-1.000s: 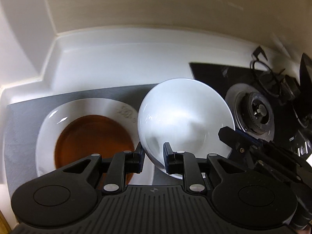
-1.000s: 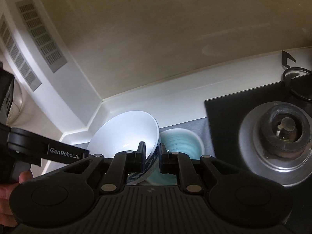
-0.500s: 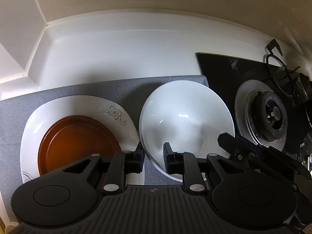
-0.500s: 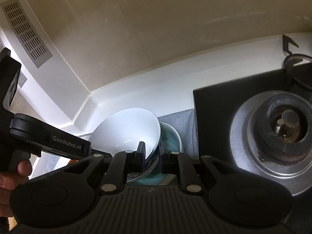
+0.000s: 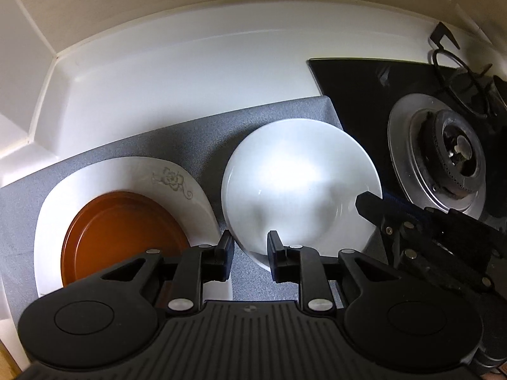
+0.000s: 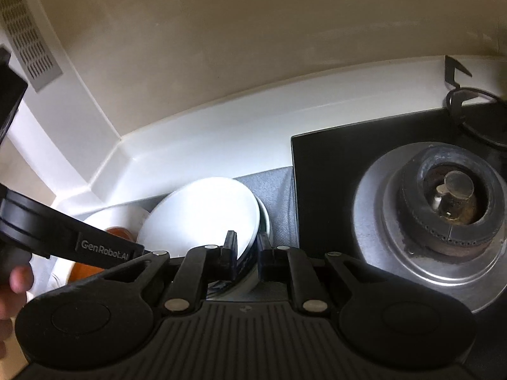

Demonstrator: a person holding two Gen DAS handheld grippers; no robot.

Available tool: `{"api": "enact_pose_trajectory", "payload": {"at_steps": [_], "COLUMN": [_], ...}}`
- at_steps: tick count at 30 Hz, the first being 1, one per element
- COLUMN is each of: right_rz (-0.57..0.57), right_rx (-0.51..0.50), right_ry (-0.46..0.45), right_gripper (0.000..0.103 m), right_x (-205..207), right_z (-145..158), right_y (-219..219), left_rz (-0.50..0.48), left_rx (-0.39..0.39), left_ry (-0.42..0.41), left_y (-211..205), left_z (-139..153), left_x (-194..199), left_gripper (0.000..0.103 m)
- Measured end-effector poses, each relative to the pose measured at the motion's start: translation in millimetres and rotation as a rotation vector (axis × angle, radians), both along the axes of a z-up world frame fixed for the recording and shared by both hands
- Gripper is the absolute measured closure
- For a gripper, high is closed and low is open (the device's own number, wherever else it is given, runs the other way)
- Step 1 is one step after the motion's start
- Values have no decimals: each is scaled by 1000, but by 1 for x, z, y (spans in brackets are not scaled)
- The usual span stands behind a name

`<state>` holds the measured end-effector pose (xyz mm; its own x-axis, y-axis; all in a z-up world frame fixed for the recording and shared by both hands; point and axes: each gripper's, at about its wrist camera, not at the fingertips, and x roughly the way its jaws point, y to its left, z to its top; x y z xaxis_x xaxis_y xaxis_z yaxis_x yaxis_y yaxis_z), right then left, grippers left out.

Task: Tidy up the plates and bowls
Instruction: 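Lower the white bowl into the blue-swirl bowl with the left tool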

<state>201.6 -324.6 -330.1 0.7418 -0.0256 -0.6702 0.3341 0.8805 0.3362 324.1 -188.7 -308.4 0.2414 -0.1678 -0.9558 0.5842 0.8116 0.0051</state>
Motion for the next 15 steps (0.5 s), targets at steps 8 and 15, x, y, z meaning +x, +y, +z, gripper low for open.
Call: {"api": "enact_pose_trajectory", "payload": {"at_steps": [8, 15], "right_rz": [-44, -66], "right_rx": [65, 139], "right_ry": [-11, -17], "right_gripper": [87, 59], "right_x": [-6, -16], "right_z": [-2, -7], "right_y": [-6, -17], "left_rz": [2, -7], "left_rx": [-33, -34], "left_ry": [1, -25], "left_y": [5, 3], "left_z": [0, -7], "left_x": [3, 13], "left_gripper": [78, 66]}}
